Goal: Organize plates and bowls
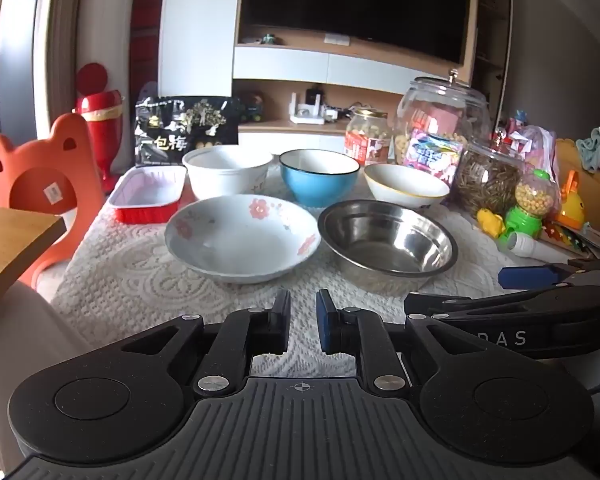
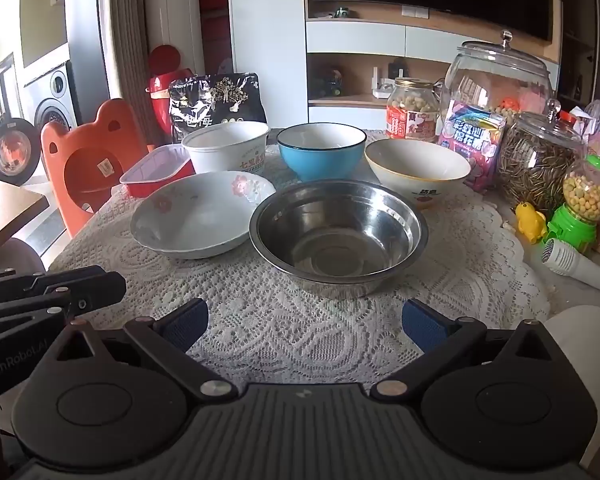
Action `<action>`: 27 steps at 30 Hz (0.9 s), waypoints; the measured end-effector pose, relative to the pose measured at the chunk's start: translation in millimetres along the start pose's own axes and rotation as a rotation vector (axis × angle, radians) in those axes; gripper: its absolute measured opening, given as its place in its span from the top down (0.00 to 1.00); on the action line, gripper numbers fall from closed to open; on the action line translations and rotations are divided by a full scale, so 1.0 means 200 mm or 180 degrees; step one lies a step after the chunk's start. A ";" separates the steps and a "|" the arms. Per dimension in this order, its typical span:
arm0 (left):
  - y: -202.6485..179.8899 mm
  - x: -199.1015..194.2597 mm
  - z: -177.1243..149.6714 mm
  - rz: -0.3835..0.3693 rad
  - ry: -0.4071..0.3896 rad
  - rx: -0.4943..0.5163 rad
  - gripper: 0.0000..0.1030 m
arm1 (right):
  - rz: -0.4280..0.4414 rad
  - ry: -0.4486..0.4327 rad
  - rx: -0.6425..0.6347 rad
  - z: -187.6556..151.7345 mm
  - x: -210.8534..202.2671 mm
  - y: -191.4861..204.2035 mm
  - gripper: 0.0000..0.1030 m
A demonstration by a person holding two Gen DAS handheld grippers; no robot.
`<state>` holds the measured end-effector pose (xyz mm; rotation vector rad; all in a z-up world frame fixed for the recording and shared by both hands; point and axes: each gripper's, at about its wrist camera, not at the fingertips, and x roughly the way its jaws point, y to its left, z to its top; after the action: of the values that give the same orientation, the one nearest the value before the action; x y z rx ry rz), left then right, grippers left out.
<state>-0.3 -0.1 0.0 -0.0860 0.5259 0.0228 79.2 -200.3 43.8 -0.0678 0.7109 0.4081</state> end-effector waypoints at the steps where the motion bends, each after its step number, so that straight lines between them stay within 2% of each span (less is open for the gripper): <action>1: 0.00 0.00 0.00 -0.0004 0.0001 0.0001 0.84 | 0.0002 0.0006 0.0003 0.00 0.00 0.00 0.00; 27: 0.01 0.00 -0.01 -0.0071 0.0066 -0.0034 0.84 | 0.0009 0.0063 -0.0007 -0.01 0.03 0.02 0.00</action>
<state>-1.0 1.1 -1.2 -0.1025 0.5457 0.0029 79.5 -194.8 39.1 -0.0729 0.7300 0.4113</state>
